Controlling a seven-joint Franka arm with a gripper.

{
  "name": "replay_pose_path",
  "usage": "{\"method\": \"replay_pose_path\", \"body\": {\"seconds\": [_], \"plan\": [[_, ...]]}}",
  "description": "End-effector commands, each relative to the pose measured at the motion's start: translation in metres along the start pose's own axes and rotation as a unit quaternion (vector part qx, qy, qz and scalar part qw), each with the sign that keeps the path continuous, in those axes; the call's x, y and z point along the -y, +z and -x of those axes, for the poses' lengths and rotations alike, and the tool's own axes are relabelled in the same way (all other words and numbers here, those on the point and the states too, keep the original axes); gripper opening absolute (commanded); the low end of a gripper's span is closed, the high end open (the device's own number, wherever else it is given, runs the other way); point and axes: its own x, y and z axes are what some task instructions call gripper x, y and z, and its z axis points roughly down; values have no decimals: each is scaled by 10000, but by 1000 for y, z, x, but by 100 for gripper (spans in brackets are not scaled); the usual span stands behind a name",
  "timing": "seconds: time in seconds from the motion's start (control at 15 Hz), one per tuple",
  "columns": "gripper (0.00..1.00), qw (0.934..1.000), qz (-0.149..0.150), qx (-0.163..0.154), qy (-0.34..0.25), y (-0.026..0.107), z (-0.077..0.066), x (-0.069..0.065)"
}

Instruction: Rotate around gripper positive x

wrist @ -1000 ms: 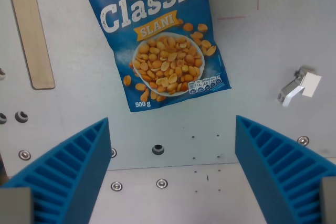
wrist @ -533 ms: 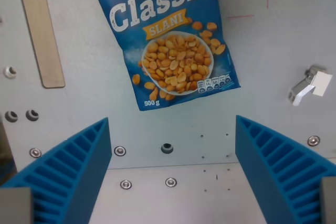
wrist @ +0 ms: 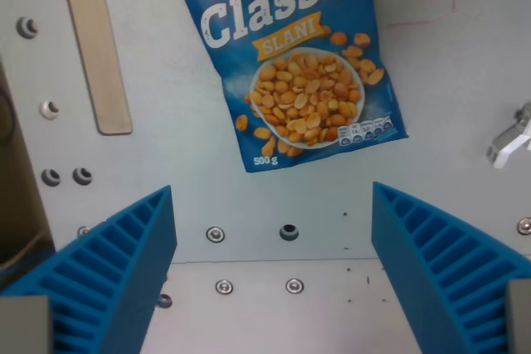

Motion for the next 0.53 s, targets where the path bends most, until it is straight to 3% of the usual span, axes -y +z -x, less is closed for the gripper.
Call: {"method": "replay_pose_path", "body": {"seconds": [0.07, 0.53], "plan": [[100, 9952, -975, -37, -79, -1, 0, -5], [100, 9896, -1439, -34, -81, -1, 0, -5]]}}
